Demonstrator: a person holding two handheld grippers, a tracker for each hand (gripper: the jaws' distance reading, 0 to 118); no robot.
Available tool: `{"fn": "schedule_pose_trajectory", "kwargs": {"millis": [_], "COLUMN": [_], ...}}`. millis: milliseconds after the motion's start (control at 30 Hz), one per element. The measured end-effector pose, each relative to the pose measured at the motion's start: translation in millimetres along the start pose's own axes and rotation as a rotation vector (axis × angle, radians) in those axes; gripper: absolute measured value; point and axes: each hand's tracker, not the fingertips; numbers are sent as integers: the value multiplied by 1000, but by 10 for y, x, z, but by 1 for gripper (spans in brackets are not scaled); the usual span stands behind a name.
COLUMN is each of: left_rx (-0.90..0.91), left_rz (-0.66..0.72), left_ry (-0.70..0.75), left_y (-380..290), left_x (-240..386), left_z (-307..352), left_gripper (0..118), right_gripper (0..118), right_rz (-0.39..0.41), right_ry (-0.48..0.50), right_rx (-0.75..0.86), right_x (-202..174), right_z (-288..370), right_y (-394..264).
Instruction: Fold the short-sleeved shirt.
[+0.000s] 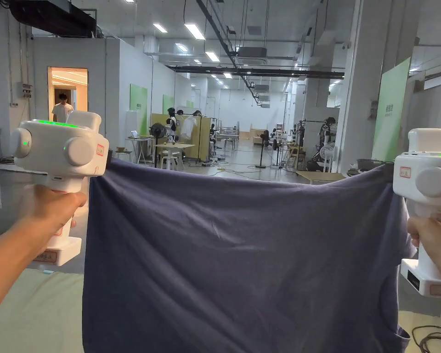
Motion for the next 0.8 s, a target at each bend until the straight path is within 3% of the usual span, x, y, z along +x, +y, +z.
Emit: {"fn": "schedule_pose_trajectory", "kwargs": {"millis": [333, 800], "left_rx": [-22, -125], "left_rz": [12, 22], "left_ry": [-15, -59], "left_y": [-689, -2367], "left_x": [123, -237], "left_z": [254, 1194], "left_gripper": [6, 6], "right_gripper": [1, 1], "right_rz": [35, 92], "right_ry": [10, 52], "right_rx": [-15, -69], "right_x": [-110, 160], "right_z": [53, 1418], "right_y": [-580, -1817]}}
